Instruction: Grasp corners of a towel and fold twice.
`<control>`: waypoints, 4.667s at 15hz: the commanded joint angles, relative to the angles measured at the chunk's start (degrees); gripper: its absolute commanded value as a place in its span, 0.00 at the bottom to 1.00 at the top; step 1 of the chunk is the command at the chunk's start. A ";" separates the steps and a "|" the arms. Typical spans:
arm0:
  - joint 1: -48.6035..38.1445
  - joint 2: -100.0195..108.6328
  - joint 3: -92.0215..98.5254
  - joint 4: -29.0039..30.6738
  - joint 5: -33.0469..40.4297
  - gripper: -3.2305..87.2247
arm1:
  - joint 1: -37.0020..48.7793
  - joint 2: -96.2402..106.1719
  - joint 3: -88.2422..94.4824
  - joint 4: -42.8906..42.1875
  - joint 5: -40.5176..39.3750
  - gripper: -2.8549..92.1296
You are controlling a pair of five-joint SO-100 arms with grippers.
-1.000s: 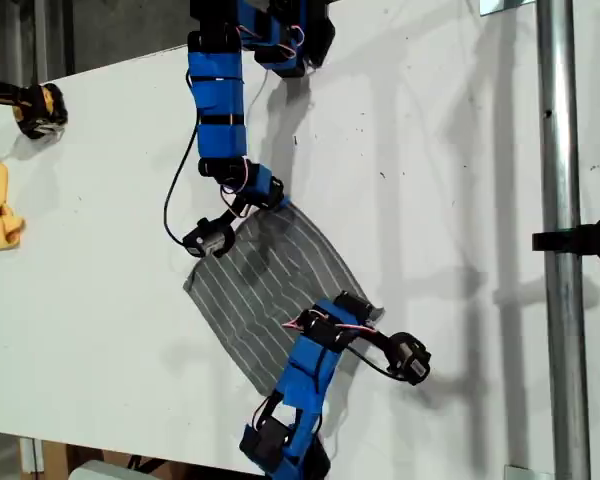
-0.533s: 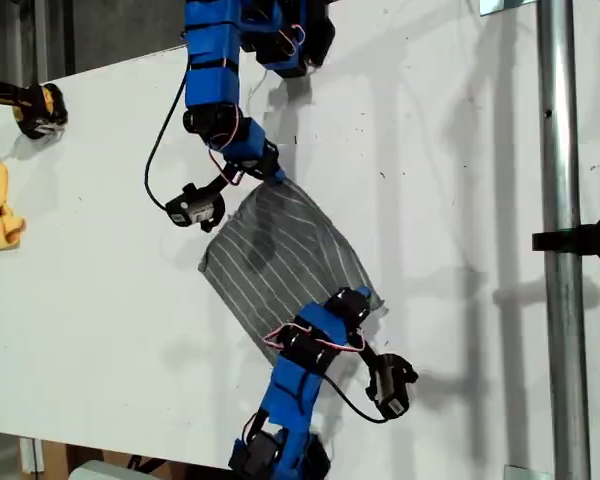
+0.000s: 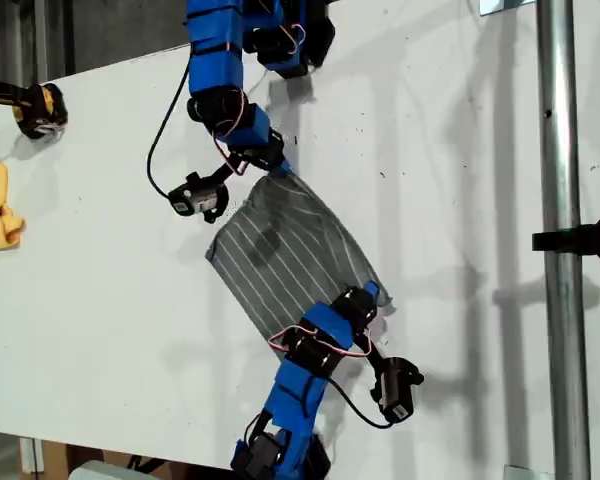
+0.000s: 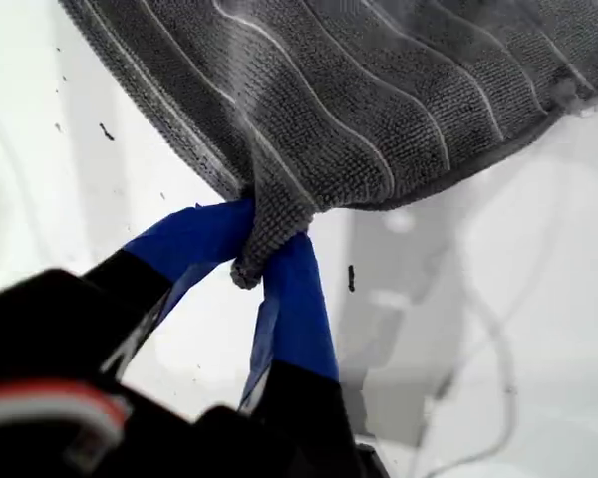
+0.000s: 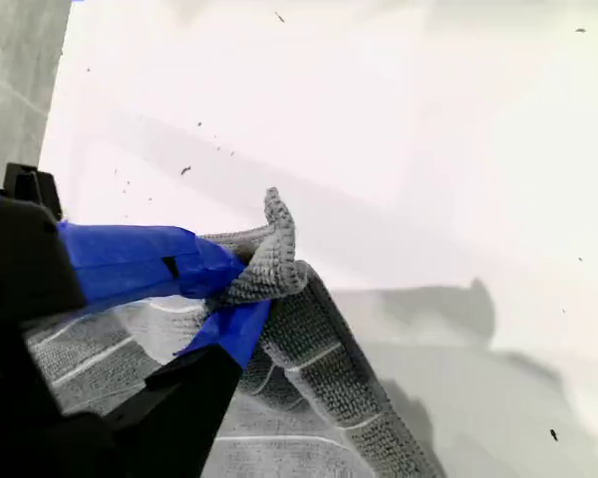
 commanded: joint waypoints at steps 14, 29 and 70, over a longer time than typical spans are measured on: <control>-25.49 30.50 18.11 23.55 -1.41 0.01 | 20.65 -33.22 -41.92 -18.19 -8.26 0.03; -37.44 67.68 59.06 14.06 -9.84 0.01 | 25.40 -27.60 -29.97 -37.35 -3.87 0.03; -18.63 138.43 110.57 1.93 -23.20 0.20 | 45.53 2.81 5.45 -15.12 3.87 0.45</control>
